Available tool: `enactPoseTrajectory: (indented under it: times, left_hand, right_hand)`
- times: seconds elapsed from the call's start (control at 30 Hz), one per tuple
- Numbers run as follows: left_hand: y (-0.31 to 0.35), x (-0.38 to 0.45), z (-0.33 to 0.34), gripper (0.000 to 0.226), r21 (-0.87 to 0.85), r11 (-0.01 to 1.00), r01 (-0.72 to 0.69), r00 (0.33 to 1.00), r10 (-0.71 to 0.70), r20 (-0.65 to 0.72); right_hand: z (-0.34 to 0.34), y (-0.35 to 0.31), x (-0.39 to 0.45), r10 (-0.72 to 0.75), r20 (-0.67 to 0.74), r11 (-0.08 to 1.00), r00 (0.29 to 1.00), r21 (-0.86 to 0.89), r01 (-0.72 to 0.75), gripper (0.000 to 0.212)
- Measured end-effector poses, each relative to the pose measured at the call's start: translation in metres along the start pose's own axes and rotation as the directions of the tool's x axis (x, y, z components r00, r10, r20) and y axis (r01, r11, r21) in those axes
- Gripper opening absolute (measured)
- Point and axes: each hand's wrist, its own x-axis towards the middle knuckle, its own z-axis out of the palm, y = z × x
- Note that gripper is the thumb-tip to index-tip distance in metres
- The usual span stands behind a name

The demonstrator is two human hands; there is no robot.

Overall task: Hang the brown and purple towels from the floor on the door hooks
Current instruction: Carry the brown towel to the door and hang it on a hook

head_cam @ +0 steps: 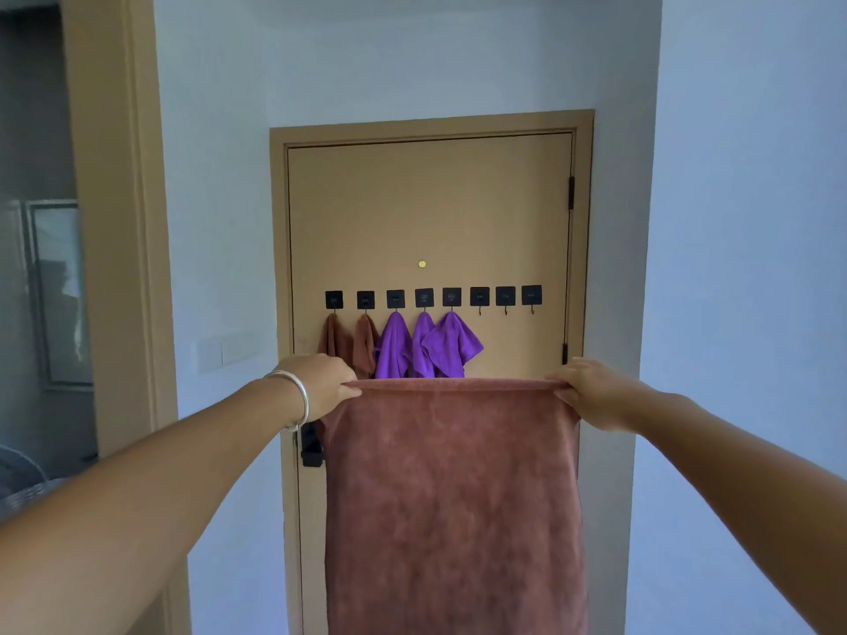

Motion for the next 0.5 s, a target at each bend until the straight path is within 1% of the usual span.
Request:
enactPoseTrajectory:
  times: [0.3,0.5]
  left_hand:
    - [0.007,0.106,0.038,0.037,0.006,0.999,-0.032,0.999,0.032,-0.036]
    - [0.006,0.171,0.074,0.037,0.008,0.997,-0.081,0.997,0.081,-0.004]
  right_hand:
    - [0.034,0.059,0.079,-0.007,-0.005,1.0,1.0,0.001,0.007,0.027]
    - [0.061,0.086,0.13,0.009,0.026,1.0,1.0,-0.013,-0.009,0.029]
